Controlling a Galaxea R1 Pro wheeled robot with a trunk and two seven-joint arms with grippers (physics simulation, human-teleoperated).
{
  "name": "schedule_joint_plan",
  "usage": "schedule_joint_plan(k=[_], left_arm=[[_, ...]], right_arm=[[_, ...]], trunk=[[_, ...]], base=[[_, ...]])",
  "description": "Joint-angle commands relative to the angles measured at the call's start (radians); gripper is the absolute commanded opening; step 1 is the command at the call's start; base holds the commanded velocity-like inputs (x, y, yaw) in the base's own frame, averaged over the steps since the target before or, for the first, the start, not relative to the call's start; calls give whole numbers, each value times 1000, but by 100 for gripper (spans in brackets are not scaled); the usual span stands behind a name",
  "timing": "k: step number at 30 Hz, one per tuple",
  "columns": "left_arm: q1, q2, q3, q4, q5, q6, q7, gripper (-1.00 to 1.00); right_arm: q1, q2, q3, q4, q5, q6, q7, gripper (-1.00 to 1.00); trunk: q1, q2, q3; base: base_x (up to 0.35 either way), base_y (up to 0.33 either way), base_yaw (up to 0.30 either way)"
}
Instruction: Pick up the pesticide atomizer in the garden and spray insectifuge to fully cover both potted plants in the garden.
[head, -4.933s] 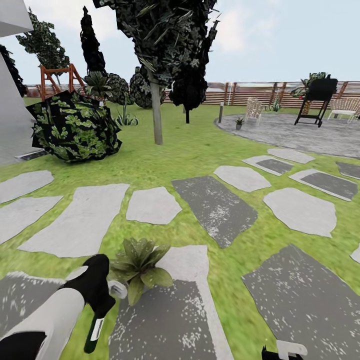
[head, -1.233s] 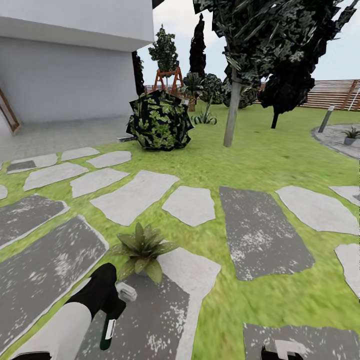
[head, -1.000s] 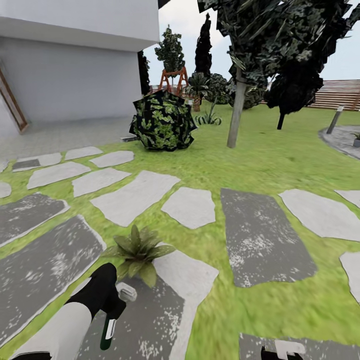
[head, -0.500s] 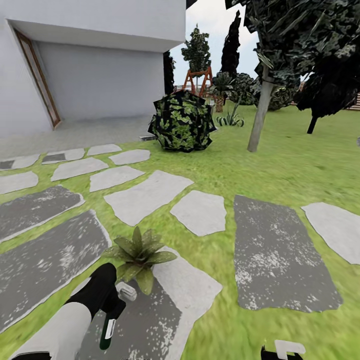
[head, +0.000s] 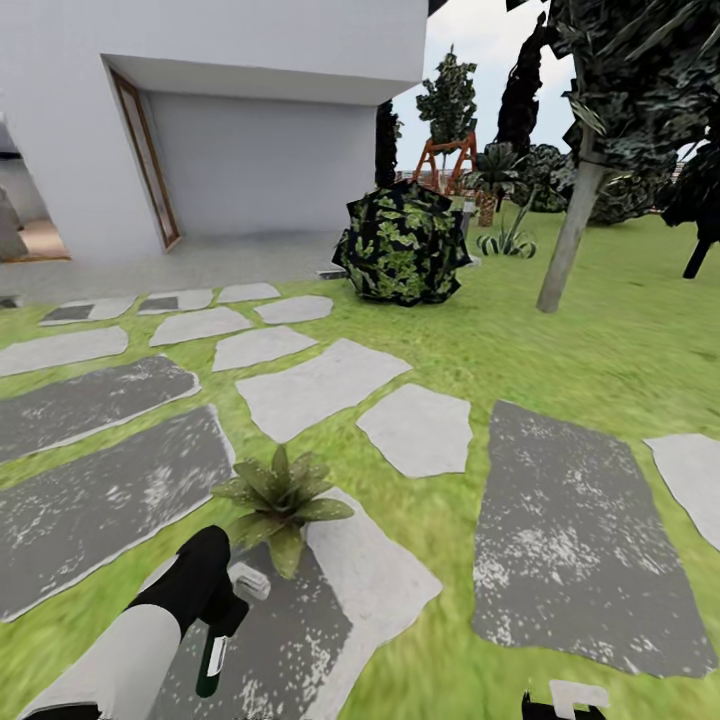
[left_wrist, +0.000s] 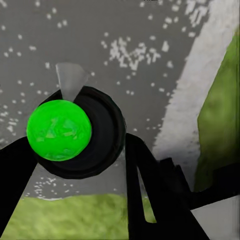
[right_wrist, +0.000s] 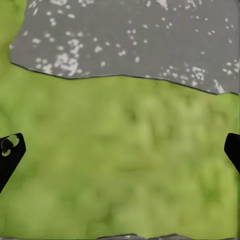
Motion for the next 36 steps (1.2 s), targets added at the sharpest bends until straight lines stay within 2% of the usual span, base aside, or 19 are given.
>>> schedule_joint_plan(k=[1, 4, 7, 21, 31, 36], left_arm=[[-1, -2, 17, -1, -10, 3, 1, -100], [-1, -3, 28, 8, -10, 2, 63, -100], [-1, -3, 29, 12, -9, 2, 82, -100], [-1, -5, 29, 3, -8, 2, 85, -100], [-1, -5, 29, 2, -5, 2, 86, -100], [-1, -5, 29, 2, -5, 2, 86, -100]], right_arm=[[0, 0, -8, 1, 11, -3, -3, 100], [0, 0, -8, 1, 11, -3, -3, 100], [0, 0, -8, 1, 11, -3, -3, 100], [0, 0, -8, 1, 11, -3, -3, 100], [0, 0, -8, 1, 11, -3, -3, 100], [0, 0, -8, 1, 11, -3, -3, 100]], trunk=[[0, 0, -1], [0, 0, -1], [0, 0, -1], [0, 0, -1], [0, 0, -1], [0, 0, -1]], base=[[29, -312, 278], [72, -301, 278], [90, -230, 278], [18, -20, 260], [161, -217, 17], [35, -278, 200]])
